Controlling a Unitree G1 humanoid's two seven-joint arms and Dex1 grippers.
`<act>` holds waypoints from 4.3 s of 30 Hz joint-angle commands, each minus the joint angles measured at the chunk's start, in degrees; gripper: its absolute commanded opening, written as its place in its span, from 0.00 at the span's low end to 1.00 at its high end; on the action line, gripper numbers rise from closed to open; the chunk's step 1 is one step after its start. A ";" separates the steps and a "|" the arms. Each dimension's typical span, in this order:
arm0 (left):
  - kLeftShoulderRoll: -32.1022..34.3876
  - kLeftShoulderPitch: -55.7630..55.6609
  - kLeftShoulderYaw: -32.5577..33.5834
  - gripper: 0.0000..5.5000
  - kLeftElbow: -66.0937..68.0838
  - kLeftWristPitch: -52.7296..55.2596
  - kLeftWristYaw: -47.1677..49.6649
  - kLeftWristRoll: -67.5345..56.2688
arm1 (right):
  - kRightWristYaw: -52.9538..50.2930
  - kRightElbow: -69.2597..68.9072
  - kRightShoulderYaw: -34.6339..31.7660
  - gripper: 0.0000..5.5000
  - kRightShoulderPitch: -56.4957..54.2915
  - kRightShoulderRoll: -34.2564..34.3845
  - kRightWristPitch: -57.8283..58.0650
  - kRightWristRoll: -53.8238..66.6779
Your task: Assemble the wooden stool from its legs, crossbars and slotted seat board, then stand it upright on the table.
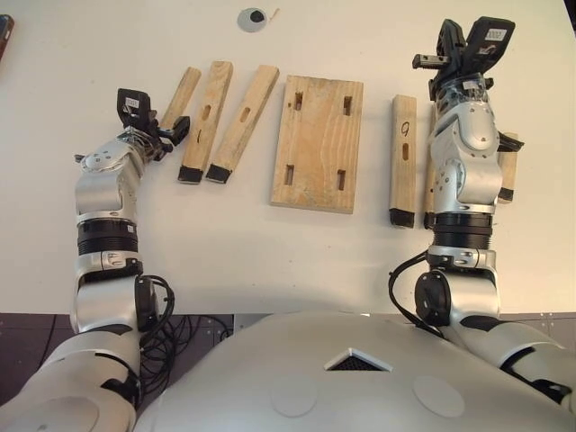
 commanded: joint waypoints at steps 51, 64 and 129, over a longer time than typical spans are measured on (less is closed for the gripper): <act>-14.10 4.51 -17.19 0.23 -36.06 -6.36 -6.37 -4.83 | 9.76 -2.42 -12.30 0.08 -11.63 0.53 43.50 54.41; -18.27 4.41 -12.89 0.40 -34.23 -5.21 2.38 -4.21 | 5.38 4.51 -17.09 0.07 -8.64 -15.95 6.83 22.48; -19.49 6.80 -3.91 0.12 -27.19 -10.64 14.97 -1.04 | 3.38 -5.52 -3.03 0.07 33.21 -11.75 -4.47 6.59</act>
